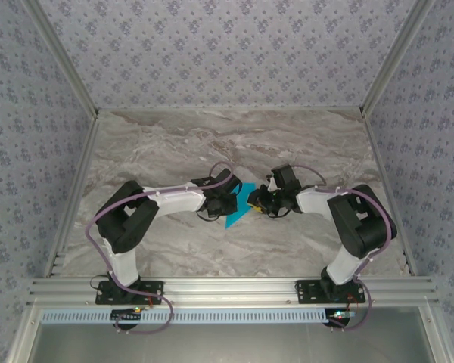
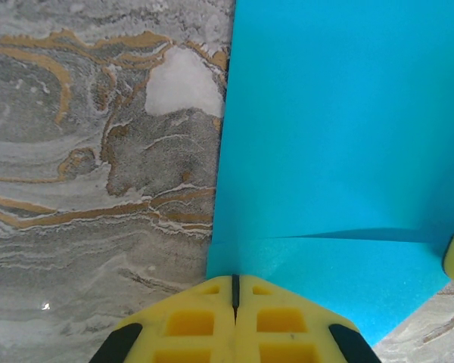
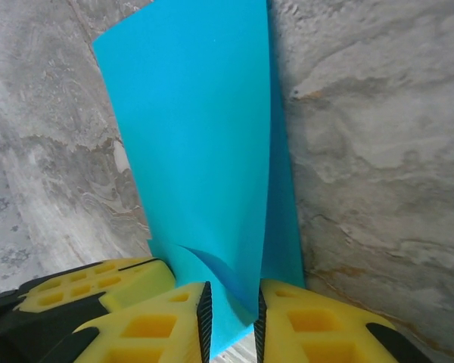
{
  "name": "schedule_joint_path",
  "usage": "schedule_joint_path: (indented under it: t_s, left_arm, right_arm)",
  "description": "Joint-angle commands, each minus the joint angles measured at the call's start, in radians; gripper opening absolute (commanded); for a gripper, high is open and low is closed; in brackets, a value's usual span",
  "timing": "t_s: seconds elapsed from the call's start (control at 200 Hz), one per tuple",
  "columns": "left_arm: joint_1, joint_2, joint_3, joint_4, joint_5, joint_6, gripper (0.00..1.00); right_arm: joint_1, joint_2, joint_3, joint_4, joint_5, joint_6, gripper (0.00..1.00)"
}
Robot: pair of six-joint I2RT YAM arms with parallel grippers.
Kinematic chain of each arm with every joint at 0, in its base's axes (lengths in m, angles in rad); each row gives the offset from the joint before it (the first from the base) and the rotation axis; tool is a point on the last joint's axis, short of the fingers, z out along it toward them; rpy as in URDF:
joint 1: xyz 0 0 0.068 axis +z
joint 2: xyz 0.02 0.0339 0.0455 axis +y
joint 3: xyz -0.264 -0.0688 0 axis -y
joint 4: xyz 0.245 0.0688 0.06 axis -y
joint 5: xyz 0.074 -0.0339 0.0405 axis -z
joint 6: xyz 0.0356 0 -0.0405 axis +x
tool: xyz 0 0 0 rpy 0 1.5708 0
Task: Fold a paper plane with a square sheet of paper (pick it up from the middle)
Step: Fourth fold the wing at the center of the table.
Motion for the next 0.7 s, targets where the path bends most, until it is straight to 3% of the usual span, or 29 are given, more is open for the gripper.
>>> schedule_joint_path:
  t_s: [0.0, 0.175, 0.305, 0.405, 0.695]
  left_arm:
    - [0.009, 0.011, -0.016, -0.045, 0.001, 0.003, 0.0]
    - [0.017, -0.027, -0.011, -0.05, 0.002, 0.029, 0.0]
    - [0.027, -0.076, -0.003, -0.067, -0.009, 0.056, 0.04]
    - [0.032, -0.134, 0.008, -0.099, -0.048, 0.087, 0.13]
    - [0.032, -0.371, -0.087, -0.065, -0.101, 0.178, 0.45]
  right_arm:
    - [0.004, 0.041, 0.017, 0.057, -0.065, 0.048, 0.25]
    - [0.003, 0.068, 0.014, 0.091, -0.089, 0.06, 0.19]
    - [0.003, 0.065, 0.011, 0.09, -0.085, 0.055, 0.08]
    - [0.004, 0.039, 0.006, 0.073, -0.06, 0.049, 0.03]
    - [0.05, -0.149, 0.023, -0.132, 0.112, 0.031, 0.0]
